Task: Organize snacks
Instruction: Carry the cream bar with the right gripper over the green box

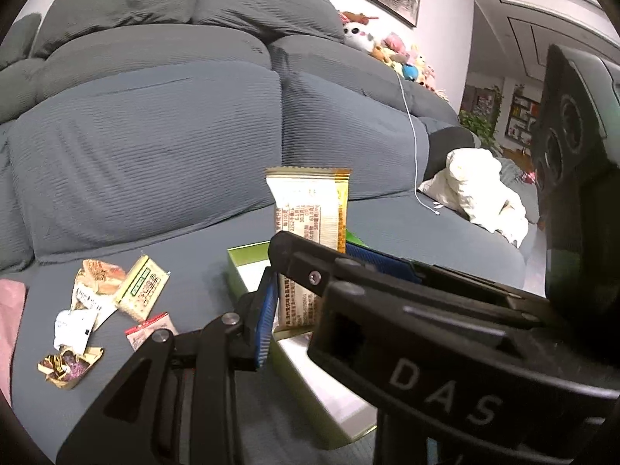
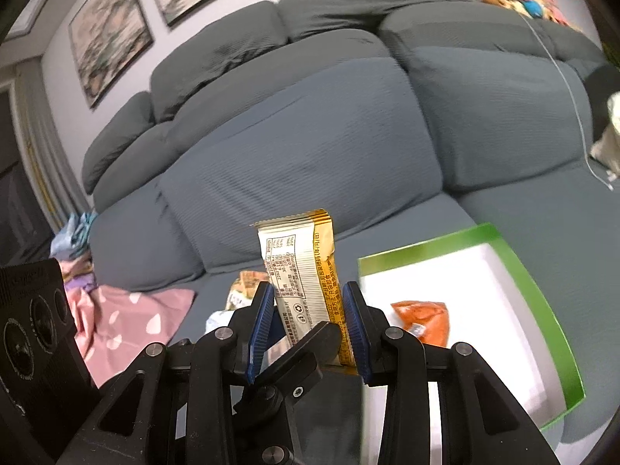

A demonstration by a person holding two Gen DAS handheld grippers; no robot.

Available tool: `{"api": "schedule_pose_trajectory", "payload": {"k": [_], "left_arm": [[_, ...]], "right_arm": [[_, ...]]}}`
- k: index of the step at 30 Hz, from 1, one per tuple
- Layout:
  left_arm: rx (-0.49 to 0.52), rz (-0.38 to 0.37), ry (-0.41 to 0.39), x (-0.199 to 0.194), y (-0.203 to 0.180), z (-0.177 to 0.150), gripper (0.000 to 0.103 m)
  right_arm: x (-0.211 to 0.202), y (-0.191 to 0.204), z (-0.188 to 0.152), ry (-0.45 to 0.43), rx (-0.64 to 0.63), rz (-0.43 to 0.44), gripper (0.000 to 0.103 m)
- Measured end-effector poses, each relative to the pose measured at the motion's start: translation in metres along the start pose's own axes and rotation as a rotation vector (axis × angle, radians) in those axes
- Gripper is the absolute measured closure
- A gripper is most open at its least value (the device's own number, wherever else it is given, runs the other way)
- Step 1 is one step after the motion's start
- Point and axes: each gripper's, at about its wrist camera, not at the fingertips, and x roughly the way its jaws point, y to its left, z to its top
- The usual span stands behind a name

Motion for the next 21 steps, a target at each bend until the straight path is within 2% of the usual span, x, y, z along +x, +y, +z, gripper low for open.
{"api": "schedule_pose_trajectory", "payload": {"k": [9, 21], "left_arm": [[0.028, -0.047, 0.036, 0.020, -0.016, 0.005, 0.075], [-0.005, -0.105, 0.061, 0.035, -0.019, 0.000, 0.075]], "right_arm": [[-0.002, -0.025, 0.003, 0.010, 0.077, -0.048, 0.063], [0.000, -0.040, 0.003, 0.032, 0.109, -0.108, 0.063]]}}
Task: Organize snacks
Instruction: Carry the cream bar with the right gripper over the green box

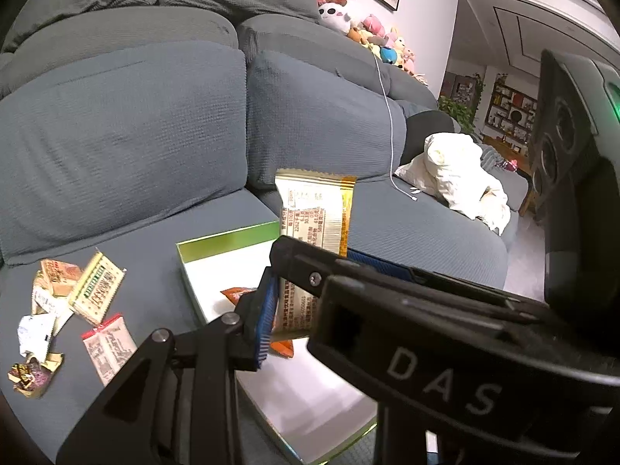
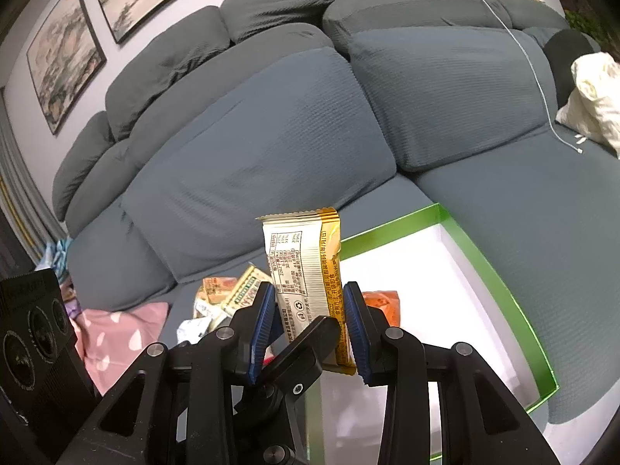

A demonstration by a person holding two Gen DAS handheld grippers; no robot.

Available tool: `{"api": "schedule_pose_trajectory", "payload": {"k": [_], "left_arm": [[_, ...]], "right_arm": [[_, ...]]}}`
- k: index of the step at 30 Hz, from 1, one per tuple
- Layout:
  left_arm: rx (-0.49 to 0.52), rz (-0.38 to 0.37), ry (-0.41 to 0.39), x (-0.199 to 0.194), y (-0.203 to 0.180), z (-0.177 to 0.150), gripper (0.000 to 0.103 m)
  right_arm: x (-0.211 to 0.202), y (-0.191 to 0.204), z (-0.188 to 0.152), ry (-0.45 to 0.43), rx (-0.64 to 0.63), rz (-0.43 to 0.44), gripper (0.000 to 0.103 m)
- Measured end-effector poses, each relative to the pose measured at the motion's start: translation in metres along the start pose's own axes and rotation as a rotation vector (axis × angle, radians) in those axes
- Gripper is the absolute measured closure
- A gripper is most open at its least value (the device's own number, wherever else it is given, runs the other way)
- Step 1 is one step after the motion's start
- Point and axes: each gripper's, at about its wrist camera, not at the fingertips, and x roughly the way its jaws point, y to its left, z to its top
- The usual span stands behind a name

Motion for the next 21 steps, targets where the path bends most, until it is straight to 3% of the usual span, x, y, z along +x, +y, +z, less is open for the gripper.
{"api": "schedule_pose_trajectory", "payload": {"k": [21], "left_arm": [[-0.008, -0.065, 0.123, 0.050, -0.020, 0.000, 0.074]], "right_arm": [[0.018, -0.048, 0.002, 0.090, 0.131, -0.082, 0.063]]}}
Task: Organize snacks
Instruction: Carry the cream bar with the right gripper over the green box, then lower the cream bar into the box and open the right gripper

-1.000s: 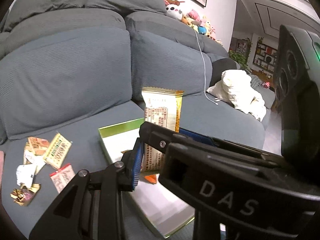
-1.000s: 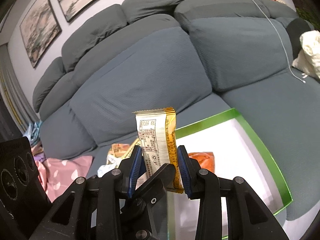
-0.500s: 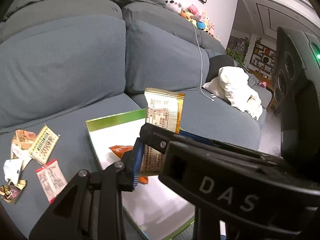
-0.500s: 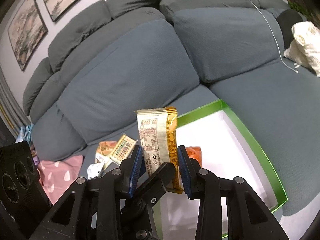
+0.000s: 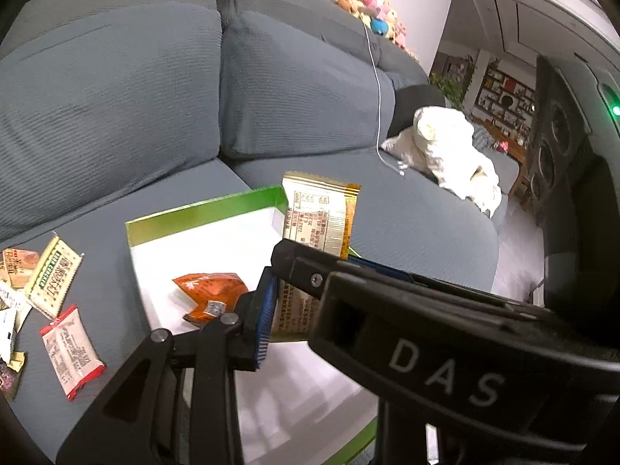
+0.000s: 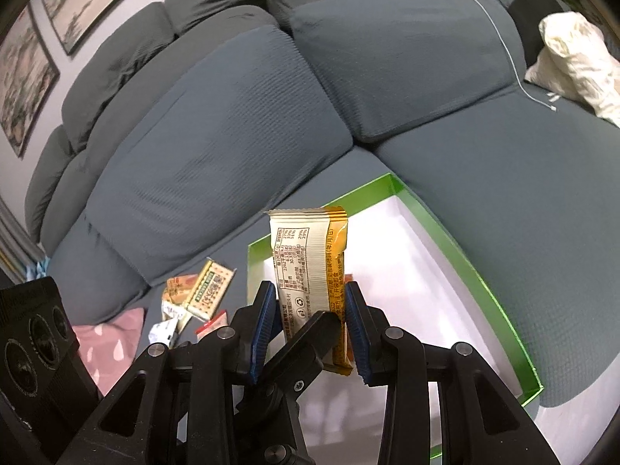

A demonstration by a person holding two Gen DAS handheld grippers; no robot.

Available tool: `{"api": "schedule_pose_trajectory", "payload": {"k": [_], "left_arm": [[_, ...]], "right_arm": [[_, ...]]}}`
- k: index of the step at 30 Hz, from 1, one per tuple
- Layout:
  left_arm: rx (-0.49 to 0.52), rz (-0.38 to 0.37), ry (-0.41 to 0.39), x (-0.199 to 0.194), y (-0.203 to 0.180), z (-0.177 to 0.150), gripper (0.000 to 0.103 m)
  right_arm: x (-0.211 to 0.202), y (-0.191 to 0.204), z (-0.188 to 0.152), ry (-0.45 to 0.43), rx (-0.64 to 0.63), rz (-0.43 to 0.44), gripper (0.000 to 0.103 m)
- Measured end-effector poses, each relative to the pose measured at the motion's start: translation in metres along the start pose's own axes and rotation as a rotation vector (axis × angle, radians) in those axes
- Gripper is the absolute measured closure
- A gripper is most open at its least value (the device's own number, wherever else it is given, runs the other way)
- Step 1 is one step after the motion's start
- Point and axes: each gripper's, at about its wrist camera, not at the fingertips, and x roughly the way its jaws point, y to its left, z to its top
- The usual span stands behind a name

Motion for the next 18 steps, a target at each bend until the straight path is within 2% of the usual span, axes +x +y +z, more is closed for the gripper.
{"api": "schedule_pose_trajectory", "payload": {"k": [4, 18], "left_arm": [[0.004, 0.017, 0.043, 0.012, -0.001, 0.001, 0.074], [-0.064, 0.012, 0.205, 0.036, 0.008, -0.003, 0.074]], "right_arm": [[0.009, -0.012, 0.001, 0.033, 0.038, 0.014, 0.063], [0.036, -0.028, -0.002, 0.179, 0.112, -0.018, 0.063]]}}
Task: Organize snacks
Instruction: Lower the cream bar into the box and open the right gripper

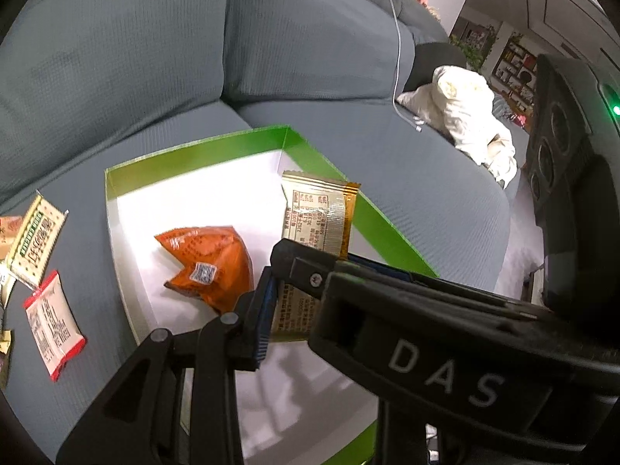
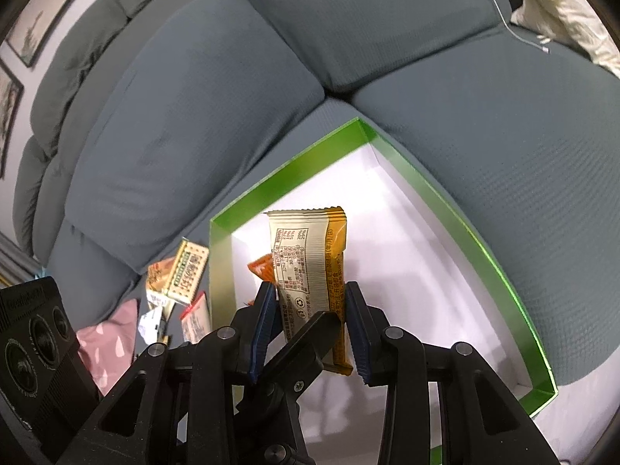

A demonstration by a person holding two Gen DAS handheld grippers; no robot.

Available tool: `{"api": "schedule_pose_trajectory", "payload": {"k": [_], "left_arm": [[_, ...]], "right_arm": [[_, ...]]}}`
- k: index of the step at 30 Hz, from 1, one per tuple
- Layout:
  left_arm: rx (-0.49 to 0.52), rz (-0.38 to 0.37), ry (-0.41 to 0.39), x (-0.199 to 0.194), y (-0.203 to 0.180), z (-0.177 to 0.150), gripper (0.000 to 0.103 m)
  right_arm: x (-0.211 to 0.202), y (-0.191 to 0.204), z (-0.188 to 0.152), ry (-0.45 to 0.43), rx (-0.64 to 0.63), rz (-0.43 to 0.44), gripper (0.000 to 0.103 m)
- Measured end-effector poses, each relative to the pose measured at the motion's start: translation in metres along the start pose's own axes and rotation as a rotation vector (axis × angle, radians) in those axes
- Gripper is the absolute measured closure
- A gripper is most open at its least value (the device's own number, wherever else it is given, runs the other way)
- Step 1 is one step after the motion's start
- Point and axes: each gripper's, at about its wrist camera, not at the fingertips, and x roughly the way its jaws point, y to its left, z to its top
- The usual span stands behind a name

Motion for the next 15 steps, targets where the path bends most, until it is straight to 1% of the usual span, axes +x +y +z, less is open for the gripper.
{"api": "schedule_pose_trajectory", "payload": {"k": [7, 10, 15], "left_arm": [[-0.028, -0.007, 0.081, 0.005, 0.002, -0.004, 0.074], [-0.046, -0.031, 0.125, 0.010, 0.005, -0.004, 0.074], [-0.066, -0.046, 0.163, 0.015, 0.007, -0.005, 0.074]], "right_arm": [[0.012, -0.007, 0.000, 0.064, 0.022, -0.023, 0.063], [0.016, -0.009, 0.001, 0.078, 0.034, -0.046, 0.063], [0.022, -0.015, 0.001, 0.099, 0.050, -0.064, 0.063]]}}
